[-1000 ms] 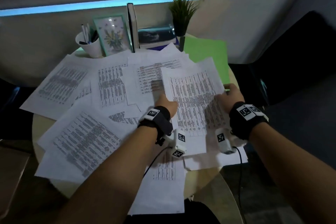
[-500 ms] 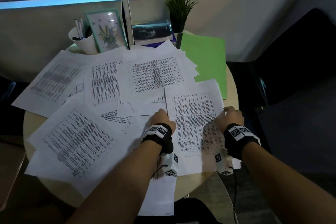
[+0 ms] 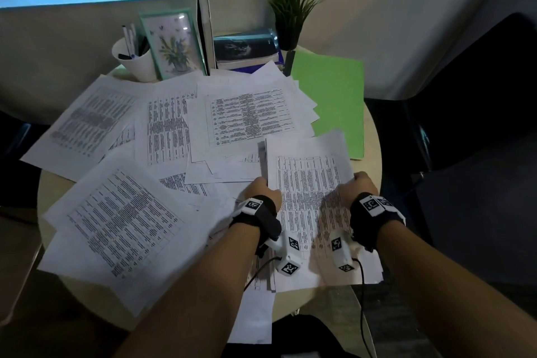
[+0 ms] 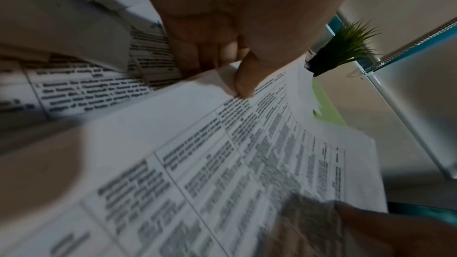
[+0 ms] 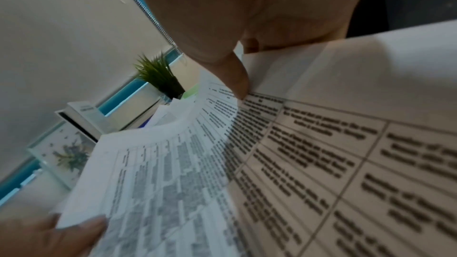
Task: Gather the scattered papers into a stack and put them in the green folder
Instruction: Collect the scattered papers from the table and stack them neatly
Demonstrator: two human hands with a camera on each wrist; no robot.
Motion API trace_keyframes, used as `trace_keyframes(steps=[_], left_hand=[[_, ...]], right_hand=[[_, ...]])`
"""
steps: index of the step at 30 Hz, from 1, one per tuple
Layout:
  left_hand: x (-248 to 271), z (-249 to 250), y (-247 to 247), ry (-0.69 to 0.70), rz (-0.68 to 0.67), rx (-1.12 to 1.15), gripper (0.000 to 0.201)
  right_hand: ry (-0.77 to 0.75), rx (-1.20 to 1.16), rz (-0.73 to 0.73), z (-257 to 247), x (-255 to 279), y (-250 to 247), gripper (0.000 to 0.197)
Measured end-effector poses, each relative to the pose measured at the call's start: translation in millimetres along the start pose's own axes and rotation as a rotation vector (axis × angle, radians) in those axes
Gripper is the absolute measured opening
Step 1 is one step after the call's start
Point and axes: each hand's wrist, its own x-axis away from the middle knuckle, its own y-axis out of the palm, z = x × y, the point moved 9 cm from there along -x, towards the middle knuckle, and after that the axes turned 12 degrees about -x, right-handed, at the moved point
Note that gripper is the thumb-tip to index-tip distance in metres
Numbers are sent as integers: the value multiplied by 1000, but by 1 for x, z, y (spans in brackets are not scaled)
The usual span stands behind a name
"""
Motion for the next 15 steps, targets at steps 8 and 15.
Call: trace_keyframes(steps=[8,15], left_hand=[[15,36,-51,136,163,335,37],[51,93,-131,430,430,533,23]], right_hand=[[-330,-323,144,-52,21,-30,22],[-628,-690,287,-121,65,-88,31]])
